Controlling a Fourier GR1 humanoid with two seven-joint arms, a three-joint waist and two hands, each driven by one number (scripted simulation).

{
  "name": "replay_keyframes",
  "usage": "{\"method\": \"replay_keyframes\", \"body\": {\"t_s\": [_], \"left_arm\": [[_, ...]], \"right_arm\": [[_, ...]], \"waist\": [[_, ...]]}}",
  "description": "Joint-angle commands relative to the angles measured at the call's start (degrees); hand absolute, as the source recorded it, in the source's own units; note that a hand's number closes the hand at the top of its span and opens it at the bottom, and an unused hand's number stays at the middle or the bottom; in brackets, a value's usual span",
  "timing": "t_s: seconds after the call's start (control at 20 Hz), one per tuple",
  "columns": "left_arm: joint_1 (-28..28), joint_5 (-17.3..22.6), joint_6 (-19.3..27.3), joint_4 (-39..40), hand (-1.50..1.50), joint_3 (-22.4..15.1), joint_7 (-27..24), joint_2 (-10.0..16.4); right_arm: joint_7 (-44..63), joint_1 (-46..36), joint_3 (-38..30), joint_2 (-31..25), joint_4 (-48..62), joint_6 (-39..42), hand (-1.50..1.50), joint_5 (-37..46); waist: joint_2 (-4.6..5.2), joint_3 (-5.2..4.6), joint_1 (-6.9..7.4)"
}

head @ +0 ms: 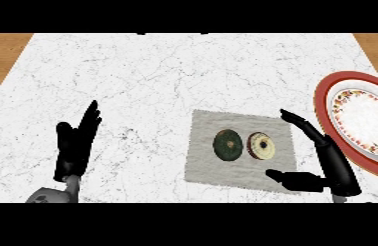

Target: Pick the cupcake from the placemat and place it in the plate

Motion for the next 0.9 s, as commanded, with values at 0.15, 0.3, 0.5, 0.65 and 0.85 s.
{"method": "replay_keyframes", "body": {"t_s": [0.15, 0.3, 0.5, 0.65, 0.85], "left_arm": [[0.9, -0.4, -1.0, 2.6, 0.00, 0.5, -2.7, -0.8], [3.8, -2.8, 1.6, -2.4, 0.00, -2.4, -1.0, -2.6], [-1.2, -1.4, -0.1, -0.9, 0.00, -0.2, 2.3, -1.5], [-0.5, -0.7, -2.4, 1.1, 0.00, 1.3, -0.3, -0.8], [-0.3, -1.6, -2.7, 2.1, 0.00, 2.3, -0.9, -2.4]], "right_arm": [[16.1, -2.6, 1.6, -11.6, -6.3, 3.0, -1.50, 11.9], [23.8, -3.1, 3.1, -13.5, -10.3, 7.8, -1.50, 13.2], [36.6, -8.8, 5.8, -16.1, -13.9, 18.9, -1.50, 10.9], [41.9, -14.0, 6.1, -14.4, -12.0, 25.7, -1.50, 7.8], [41.8, -15.0, 7.5, -8.0, -6.0, 27.6, -1.50, 11.3]], "waist": [[0.03, -0.18, 0.29], [-0.11, -0.06, 0.64], [0.01, -0.10, 0.91], [0.20, -0.08, 1.26], [0.16, -0.01, 0.85]]}}
